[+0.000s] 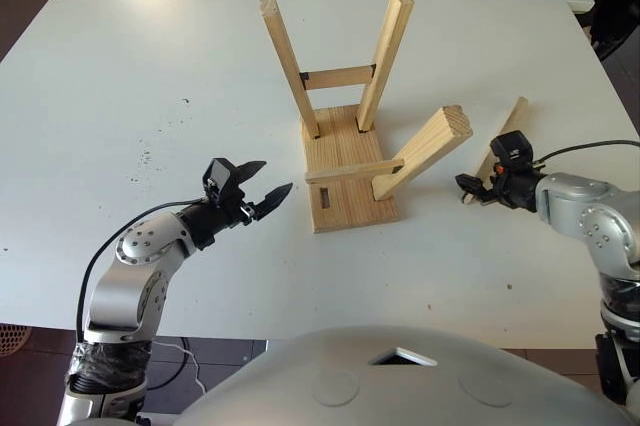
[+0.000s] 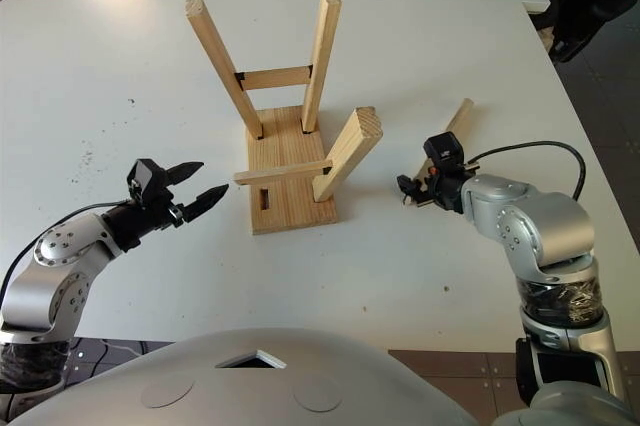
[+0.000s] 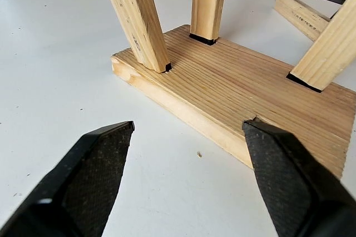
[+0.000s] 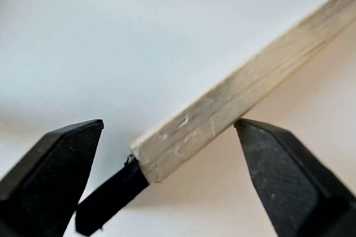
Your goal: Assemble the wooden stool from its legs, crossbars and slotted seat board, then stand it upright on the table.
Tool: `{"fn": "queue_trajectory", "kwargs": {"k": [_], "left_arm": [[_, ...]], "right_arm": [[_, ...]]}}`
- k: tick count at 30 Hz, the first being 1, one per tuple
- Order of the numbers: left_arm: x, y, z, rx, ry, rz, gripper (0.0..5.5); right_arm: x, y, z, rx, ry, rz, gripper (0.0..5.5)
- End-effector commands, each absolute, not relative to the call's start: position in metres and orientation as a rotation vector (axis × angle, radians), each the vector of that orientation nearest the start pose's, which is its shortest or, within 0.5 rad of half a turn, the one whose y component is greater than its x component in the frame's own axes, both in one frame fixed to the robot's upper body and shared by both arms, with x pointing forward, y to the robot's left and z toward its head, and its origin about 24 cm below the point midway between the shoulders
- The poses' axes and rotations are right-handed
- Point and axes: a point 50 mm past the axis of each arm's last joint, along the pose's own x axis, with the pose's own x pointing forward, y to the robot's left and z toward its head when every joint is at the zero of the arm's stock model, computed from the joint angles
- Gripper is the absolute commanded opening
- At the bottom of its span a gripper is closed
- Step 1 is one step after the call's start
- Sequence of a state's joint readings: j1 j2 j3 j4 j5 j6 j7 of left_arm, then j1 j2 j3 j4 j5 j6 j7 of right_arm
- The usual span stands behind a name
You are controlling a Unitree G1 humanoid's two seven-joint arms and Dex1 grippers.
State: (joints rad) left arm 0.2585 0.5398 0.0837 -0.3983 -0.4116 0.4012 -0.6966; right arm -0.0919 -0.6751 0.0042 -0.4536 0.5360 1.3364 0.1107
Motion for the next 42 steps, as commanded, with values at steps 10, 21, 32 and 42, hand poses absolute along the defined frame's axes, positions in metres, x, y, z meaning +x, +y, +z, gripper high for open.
{"fn": "queue_trajectory", "kwargs": {"k": [10, 21, 32, 42], "left_arm": [[0.188, 0.204, 0.066, 0.033, 0.307, -0.7, 3.61], [0.19, 0.204, 0.067, 0.031, 0.301, -0.697, 3.61], [0.195, 0.203, 0.071, 0.034, 0.297, -0.713, 3.61], [0.218, 0.234, 0.095, 0.038, 0.202, -0.527, 3.61]], "right_arm": [[0.22, -0.262, 0.062, -0.462, 0.886, 0.209, 4.35], [0.24, -0.259, 0.064, -0.077, 0.808, 0.034, 4.35], [0.234, -0.252, 0.043, -0.109, 0.828, -0.033, 3.47], [0.221, -0.243, 0.047, -0.055, 0.851, 0.018, 2.56]]}}
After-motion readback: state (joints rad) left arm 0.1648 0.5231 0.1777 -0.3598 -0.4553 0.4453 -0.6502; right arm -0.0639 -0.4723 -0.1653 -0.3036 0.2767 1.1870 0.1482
